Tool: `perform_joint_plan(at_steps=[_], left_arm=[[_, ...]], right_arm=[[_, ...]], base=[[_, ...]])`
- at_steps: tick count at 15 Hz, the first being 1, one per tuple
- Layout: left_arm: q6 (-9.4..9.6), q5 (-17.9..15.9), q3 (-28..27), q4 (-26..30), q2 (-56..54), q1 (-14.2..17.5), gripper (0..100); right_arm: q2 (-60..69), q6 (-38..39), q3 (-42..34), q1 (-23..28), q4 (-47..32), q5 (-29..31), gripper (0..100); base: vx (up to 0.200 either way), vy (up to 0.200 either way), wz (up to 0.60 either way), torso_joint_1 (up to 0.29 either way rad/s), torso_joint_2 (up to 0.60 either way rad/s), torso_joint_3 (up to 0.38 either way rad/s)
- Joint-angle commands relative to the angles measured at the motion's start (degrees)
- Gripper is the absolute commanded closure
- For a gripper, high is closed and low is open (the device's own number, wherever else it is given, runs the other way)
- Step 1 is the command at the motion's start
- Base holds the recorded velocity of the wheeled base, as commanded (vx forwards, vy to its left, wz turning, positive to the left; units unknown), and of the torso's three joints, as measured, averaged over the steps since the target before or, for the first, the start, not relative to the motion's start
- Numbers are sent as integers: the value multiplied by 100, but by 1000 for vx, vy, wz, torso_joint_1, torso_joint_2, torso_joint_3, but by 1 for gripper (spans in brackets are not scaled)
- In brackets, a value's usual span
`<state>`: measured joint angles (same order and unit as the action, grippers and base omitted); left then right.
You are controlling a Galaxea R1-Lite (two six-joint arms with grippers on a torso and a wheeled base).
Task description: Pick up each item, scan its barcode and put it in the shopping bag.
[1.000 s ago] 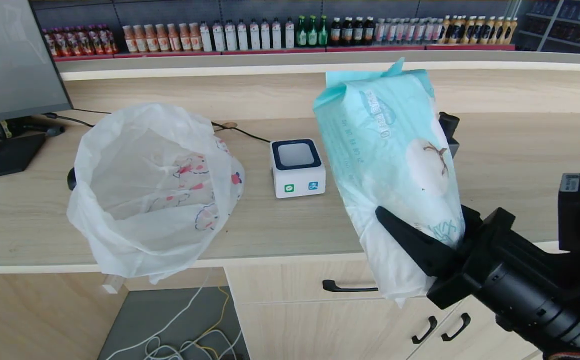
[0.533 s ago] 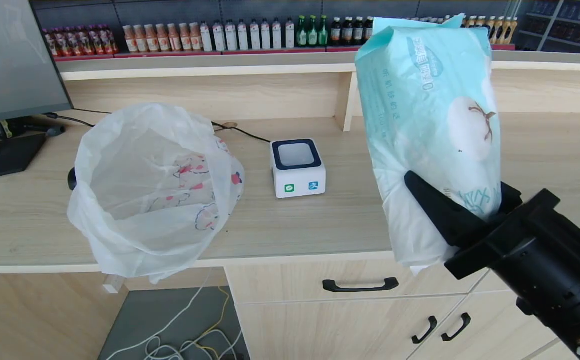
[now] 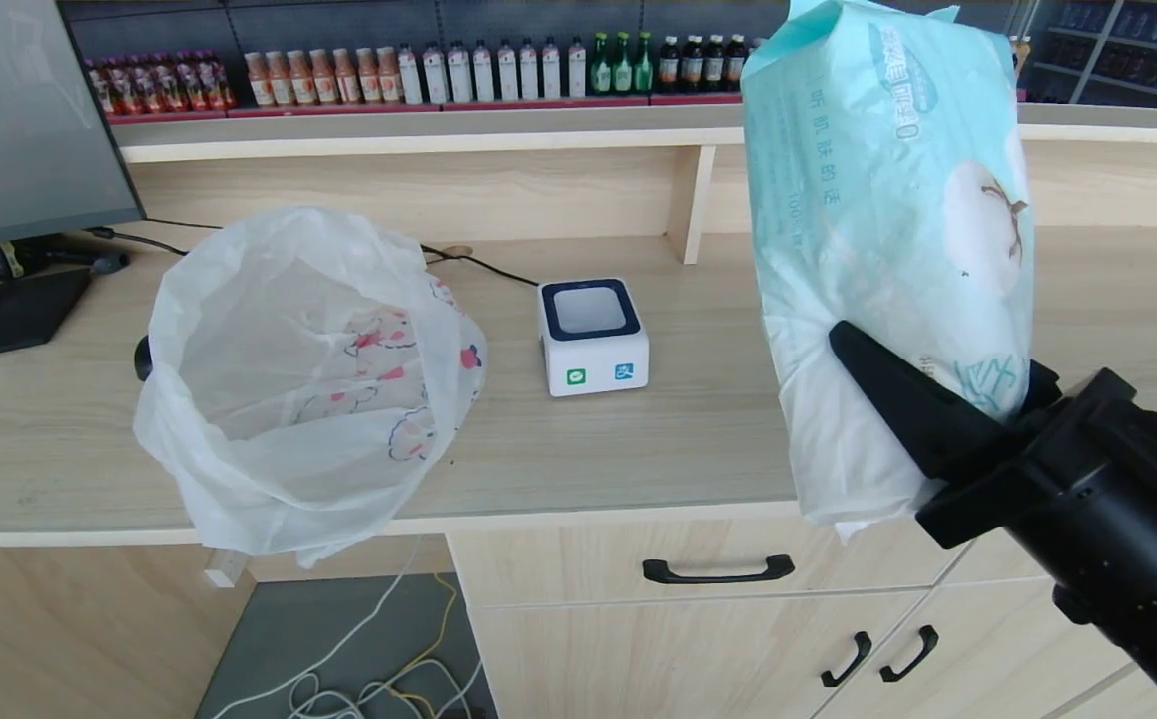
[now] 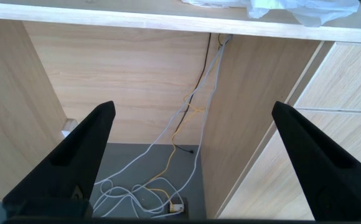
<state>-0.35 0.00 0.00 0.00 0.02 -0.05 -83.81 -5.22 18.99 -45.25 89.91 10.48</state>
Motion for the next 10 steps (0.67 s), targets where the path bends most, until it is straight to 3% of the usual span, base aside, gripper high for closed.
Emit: perform_joint_plan(at_steps=[1, 3, 10], left_arm=[[-9, 0, 0, 0, 6, 5, 0], [-9, 0, 0, 9, -2, 5, 0], [0, 0, 0, 0, -2, 5, 0]], right_arm=[[-136, 30, 201, 148, 9, -2, 100], [-206, 109, 483, 271, 9, -2, 100], [445, 197, 61, 271, 9, 6, 100]], base=[[0, 200, 0, 2, -2, 2], [0, 200, 0, 10, 5, 2], [0, 200, 0, 4, 2, 3]])
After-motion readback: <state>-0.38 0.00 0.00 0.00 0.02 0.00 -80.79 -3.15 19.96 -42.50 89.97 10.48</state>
